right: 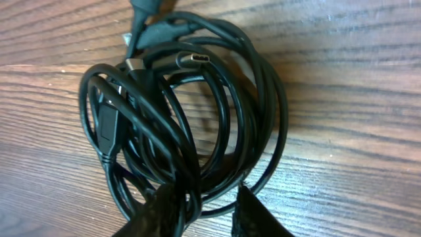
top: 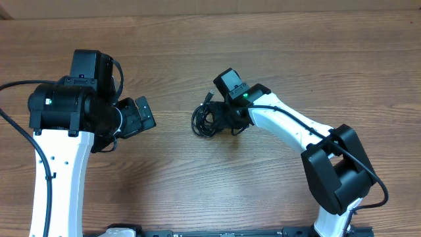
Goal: Untangle cables
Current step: 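Grasp a loop of the black cable with the right gripper and lift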
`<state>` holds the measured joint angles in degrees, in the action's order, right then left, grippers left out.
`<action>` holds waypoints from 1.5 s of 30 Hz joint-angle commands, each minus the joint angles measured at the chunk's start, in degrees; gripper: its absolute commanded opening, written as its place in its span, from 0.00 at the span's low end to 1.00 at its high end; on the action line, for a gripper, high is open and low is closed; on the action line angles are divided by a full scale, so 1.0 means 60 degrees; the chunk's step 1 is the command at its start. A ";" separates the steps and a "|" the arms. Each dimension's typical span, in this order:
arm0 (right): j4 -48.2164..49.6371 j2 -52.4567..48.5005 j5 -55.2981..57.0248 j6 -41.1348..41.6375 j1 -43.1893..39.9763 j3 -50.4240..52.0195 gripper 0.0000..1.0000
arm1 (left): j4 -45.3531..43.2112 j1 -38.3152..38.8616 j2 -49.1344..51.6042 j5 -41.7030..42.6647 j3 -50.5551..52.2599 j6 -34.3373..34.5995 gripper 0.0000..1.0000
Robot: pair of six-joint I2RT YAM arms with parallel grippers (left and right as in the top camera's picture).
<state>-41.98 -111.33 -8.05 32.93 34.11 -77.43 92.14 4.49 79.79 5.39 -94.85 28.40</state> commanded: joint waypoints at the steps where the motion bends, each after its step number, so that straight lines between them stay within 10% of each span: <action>1: 0.0102 -0.0033 0.0157 0.0015 -0.0015 0.0102 0.24 | 0.0025 0.0004 0.0007 0.0095 -0.0022 0.0062 1.00; 6: 0.0160 -0.0033 0.0157 0.0015 -0.0022 0.0091 0.04 | 0.0022 0.0004 0.0007 0.0095 -0.0022 0.0062 0.99; 24: -0.3064 0.1260 -0.0809 -0.1322 -0.0266 -0.3552 0.04 | 0.0025 0.0004 0.0004 0.0095 -0.0022 0.0062 1.00; 45: -0.2987 0.1373 -0.0288 -0.1504 -0.0259 -0.3537 0.04 | 0.0022 0.0004 0.0007 0.0098 -0.0022 0.0062 0.99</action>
<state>-61.58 -103.92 -8.12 24.21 32.51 -97.86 92.14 4.49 79.79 5.56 -94.85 28.40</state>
